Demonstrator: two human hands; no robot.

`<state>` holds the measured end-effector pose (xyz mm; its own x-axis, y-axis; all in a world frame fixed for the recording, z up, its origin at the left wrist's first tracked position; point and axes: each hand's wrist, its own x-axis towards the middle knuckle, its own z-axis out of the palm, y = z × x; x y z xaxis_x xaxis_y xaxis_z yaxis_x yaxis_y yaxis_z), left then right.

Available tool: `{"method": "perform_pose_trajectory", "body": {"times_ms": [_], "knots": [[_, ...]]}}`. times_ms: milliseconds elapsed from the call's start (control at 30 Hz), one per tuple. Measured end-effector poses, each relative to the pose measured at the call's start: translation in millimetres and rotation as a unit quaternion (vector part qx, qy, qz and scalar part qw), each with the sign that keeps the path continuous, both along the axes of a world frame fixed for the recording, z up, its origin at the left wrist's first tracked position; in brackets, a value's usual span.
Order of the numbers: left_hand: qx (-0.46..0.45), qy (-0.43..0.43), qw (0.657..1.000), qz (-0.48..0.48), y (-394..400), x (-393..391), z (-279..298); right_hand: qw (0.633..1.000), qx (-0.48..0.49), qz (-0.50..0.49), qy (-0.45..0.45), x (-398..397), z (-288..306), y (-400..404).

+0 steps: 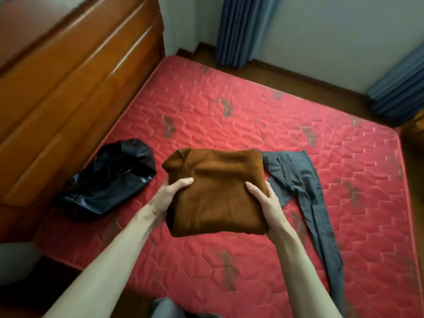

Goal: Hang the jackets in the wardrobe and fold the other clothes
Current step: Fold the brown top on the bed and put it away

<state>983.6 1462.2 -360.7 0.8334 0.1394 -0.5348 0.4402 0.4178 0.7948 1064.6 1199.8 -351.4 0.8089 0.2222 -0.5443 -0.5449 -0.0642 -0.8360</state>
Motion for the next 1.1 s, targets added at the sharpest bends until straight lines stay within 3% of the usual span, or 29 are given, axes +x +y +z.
{"method": "perform_pose_trajectory", "body": {"times_ms": [200, 667, 1100], "knots": [[0.047, -0.072, 0.991, 0.106, 6, -32, 50, 0.998, 0.039, 0.046, -0.005, -1, 38, 18], [0.114, -0.088, 0.937, 0.317, 79, -165, 128, 0.958, 0.106, 0.264, -0.04, -46, 117, 163], [0.118, -0.05, 0.825, 0.551, 138, -402, 149, 0.865, 0.134, 0.483, -0.024, -215, 145, 327]]}}
